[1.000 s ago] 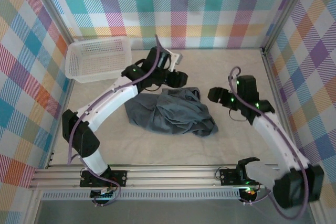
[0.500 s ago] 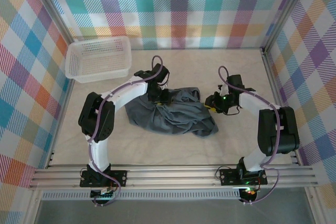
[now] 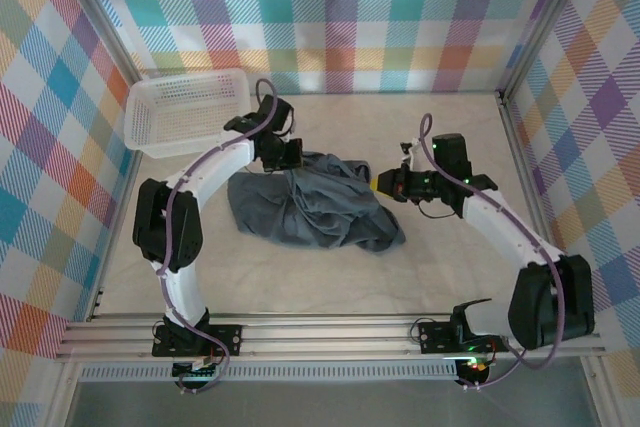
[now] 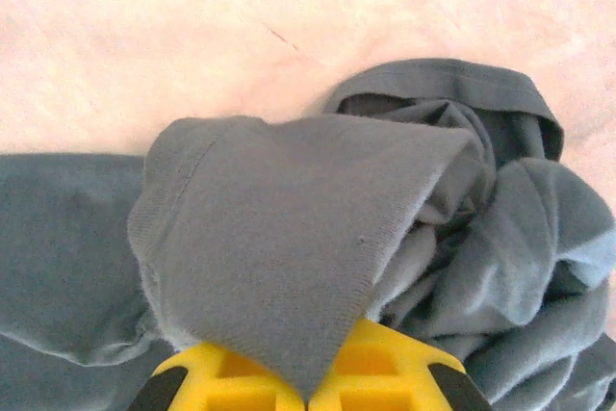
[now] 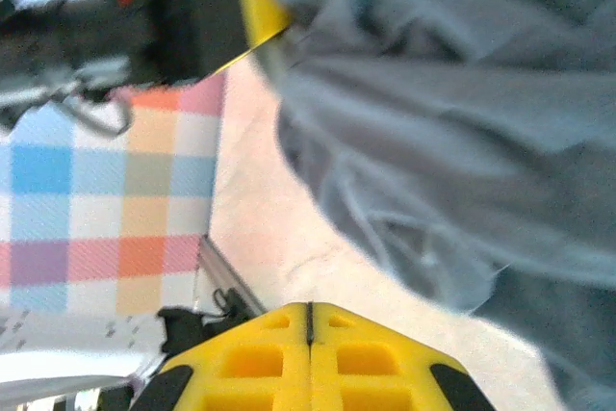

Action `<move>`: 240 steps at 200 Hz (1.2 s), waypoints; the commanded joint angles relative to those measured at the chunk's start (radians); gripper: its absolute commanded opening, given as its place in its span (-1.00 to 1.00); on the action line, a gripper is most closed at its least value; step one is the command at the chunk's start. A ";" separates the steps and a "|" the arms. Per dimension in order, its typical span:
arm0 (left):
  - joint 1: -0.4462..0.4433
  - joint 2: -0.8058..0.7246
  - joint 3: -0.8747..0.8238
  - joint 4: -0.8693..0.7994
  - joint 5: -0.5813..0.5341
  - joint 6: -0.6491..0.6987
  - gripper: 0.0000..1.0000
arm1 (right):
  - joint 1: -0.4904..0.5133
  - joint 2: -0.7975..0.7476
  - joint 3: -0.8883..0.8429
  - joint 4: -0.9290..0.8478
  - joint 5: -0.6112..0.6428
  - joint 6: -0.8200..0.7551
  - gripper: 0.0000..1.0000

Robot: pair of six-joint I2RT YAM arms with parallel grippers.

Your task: Fold the inside-out t-shirt

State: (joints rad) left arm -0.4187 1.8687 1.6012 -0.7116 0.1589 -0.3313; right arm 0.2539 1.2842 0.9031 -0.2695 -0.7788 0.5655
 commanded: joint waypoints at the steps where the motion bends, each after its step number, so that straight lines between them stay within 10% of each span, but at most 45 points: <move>1: 0.014 -0.001 0.035 -0.025 -0.032 0.102 -1.00 | 0.004 -0.043 -0.004 0.010 0.108 0.016 -0.56; 22: 0.015 0.000 0.017 0.005 0.024 0.119 -1.00 | 0.004 0.026 -0.029 0.033 0.338 -0.048 0.16; 104: 0.015 -0.038 -0.062 0.075 0.097 0.077 -1.00 | 0.004 0.478 0.109 0.347 0.064 -0.069 0.28; 148: 0.015 -0.050 -0.061 0.047 0.018 0.068 -0.40 | 0.005 0.474 0.112 0.351 -0.005 -0.033 -0.56; 181: 0.021 -0.071 -0.089 0.030 -0.039 0.046 -0.74 | 0.004 0.385 0.062 0.324 0.038 -0.056 -0.87; 193: 0.024 -0.083 -0.096 0.035 -0.036 0.044 -0.91 | 0.004 0.354 0.053 0.265 0.165 -0.094 -0.70; 208: 0.026 -0.091 -0.094 0.037 -0.022 0.043 -0.99 | 0.002 0.352 0.056 0.224 0.295 -0.141 0.04; 240: 0.026 -0.099 -0.095 0.048 0.004 0.026 -0.75 | 0.002 0.475 0.116 0.211 0.292 -0.193 0.30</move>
State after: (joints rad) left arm -0.4030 1.8141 1.5143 -0.6548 0.1482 -0.2852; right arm 0.2607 1.6680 0.9718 -0.0055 -0.5365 0.4469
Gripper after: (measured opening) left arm 0.065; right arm 0.633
